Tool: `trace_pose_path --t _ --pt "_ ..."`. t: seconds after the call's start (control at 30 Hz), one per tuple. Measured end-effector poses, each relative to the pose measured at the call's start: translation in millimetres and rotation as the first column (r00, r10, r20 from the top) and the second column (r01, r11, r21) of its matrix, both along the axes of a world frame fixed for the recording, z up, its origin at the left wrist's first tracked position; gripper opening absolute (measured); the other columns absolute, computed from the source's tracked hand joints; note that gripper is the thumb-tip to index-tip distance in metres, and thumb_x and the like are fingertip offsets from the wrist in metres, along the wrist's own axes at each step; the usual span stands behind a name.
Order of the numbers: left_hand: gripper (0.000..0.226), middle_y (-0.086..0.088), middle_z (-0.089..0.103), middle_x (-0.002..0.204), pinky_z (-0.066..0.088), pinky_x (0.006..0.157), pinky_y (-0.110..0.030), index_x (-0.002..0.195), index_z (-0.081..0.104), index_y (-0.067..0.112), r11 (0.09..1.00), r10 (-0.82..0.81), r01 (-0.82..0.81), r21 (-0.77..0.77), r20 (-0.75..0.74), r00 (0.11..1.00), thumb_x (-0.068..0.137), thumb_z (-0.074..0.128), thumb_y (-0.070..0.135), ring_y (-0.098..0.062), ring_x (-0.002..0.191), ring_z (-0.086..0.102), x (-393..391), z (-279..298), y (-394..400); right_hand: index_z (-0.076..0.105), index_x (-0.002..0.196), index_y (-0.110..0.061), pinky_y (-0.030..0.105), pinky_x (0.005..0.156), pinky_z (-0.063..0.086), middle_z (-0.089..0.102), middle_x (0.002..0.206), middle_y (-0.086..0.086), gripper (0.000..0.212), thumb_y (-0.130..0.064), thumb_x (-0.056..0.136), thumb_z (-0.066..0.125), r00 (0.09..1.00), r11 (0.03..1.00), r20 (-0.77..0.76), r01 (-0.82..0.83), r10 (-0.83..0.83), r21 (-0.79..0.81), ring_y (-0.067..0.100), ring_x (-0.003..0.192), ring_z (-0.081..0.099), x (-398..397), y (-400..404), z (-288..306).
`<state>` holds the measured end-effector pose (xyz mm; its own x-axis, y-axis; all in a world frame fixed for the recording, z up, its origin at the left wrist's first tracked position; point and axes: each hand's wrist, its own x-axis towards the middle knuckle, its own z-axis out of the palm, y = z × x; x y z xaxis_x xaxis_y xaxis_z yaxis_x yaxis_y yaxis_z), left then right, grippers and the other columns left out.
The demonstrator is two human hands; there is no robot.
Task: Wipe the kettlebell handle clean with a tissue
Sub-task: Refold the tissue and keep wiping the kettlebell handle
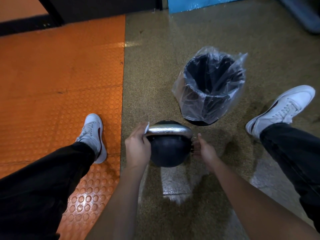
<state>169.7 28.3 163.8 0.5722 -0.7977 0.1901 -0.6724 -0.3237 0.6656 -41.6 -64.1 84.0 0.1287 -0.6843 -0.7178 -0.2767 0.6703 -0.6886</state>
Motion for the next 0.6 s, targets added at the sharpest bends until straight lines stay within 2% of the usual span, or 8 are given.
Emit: trace_pose_path --t 0.1,0.27,0.43,0.6 --pt "0.058 -0.004 0.062 0.136 0.035 0.115 -0.022 0.13 0.065 0.005 0.996 -0.066 0.066 -0.053 0.007 0.998 0.081 0.047 -0.019 -0.013 0.131 0.054 -13 -3 8 0.075 0.096 -0.014 0.054 0.1 0.05 0.077 0.096 0.007 0.063 -0.066 0.097 0.04 1.0 1.0 0.006 -0.012 0.012 -0.006 0.028 0.097 0.071 -2 -2 -2" --pt "0.058 -0.006 0.06 0.14 0.034 0.112 -0.016 0.136 0.061 0.011 0.997 0.081 -0.081 0.003 -0.049 0.996 0.085 0.048 -0.014 -0.018 0.131 0.055 -6 -14 11 0.073 0.105 -0.014 0.051 0.1 0.051 0.075 0.105 0.008 0.062 -0.067 0.096 0.041 1.0 1.0 0.005 -0.011 0.011 0.004 0.025 0.098 0.071 -1 0 -2" --pt "0.064 -0.005 0.054 0.146 0.031 0.118 -0.025 0.14 0.056 0.005 0.999 -0.015 0.014 -0.051 -0.008 1.0 0.082 0.046 -0.02 -0.013 0.139 0.045 -25 -7 16 0.073 0.104 -0.012 0.053 0.099 0.051 0.076 0.102 0.009 0.06 -0.063 0.098 0.042 1.0 1.0 0.025 -0.004 0.005 -0.005 0.028 0.099 0.071 -1 -1 -2" --pt "0.059 -0.008 0.06 0.139 0.032 0.113 -0.015 0.135 0.061 0.009 0.994 0.11 -0.111 -0.011 -0.061 0.992 0.083 0.047 -0.015 -0.02 0.131 0.055 -9 -13 10 0.069 0.115 -0.01 0.048 0.098 0.052 0.072 0.112 0.011 0.062 -0.064 0.097 0.043 0.999 1.0 0.028 0.019 -0.019 0.007 0.026 0.101 0.068 0 1 -1"
